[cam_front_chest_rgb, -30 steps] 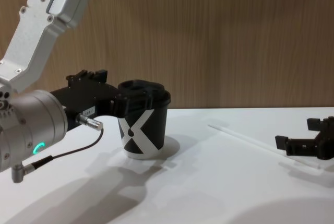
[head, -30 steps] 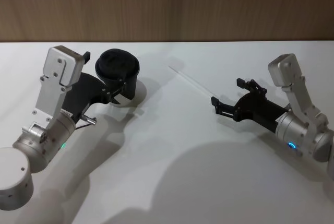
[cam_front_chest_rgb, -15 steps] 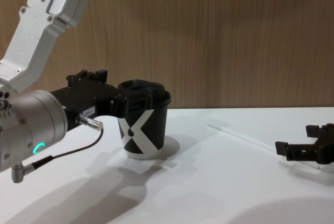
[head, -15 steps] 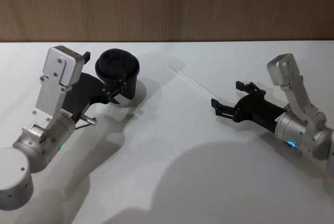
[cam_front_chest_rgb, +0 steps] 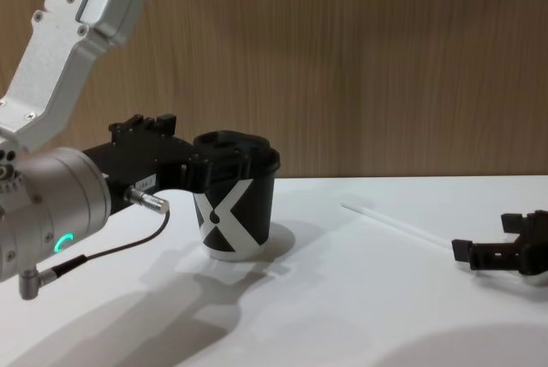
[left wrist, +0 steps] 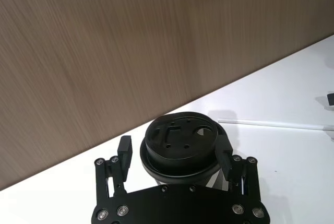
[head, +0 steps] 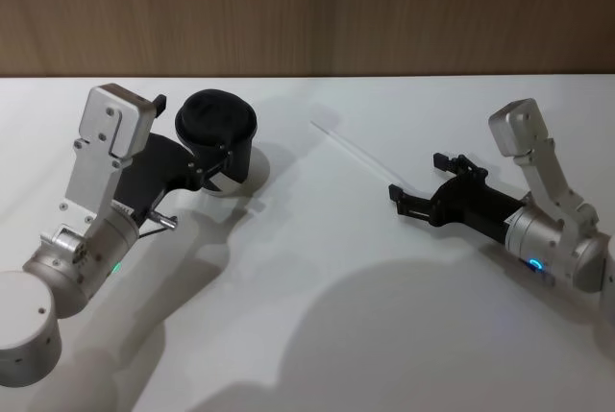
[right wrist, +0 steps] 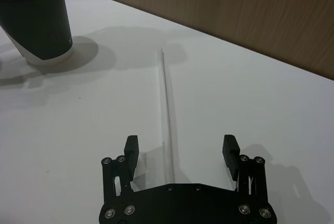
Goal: Pick up the straw with one hand, pass it to the other hand, and insert it into the cup.
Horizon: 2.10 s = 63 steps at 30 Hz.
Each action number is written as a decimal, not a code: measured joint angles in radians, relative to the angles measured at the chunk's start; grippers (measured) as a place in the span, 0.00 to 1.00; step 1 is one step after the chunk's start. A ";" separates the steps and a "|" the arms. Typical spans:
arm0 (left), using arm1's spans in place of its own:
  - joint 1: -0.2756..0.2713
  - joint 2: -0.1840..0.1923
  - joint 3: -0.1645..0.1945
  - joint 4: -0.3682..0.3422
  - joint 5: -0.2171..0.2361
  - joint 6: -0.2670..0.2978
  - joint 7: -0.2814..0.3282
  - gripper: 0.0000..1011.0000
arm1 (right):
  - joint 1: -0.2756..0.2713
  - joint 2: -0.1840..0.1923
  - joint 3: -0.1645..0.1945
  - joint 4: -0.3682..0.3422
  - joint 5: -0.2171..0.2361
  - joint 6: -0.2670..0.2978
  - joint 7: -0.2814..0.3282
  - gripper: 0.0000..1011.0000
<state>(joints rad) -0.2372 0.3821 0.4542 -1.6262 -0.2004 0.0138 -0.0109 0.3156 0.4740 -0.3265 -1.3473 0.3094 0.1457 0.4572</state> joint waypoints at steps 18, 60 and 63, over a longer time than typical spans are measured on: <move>0.000 0.000 0.000 0.000 0.000 0.000 0.000 0.99 | 0.011 -0.008 -0.011 0.017 0.001 0.012 -0.007 0.84; 0.000 0.000 0.000 0.000 0.000 0.000 0.000 0.99 | -0.023 0.014 -0.021 0.001 0.032 0.013 0.007 0.01; 0.000 0.000 0.000 0.000 0.000 0.000 0.000 0.99 | -0.031 0.010 -0.011 -0.008 0.044 0.004 0.005 0.01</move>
<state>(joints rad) -0.2372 0.3821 0.4542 -1.6262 -0.2004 0.0138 -0.0109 0.2846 0.4842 -0.3380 -1.3556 0.3538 0.1498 0.4621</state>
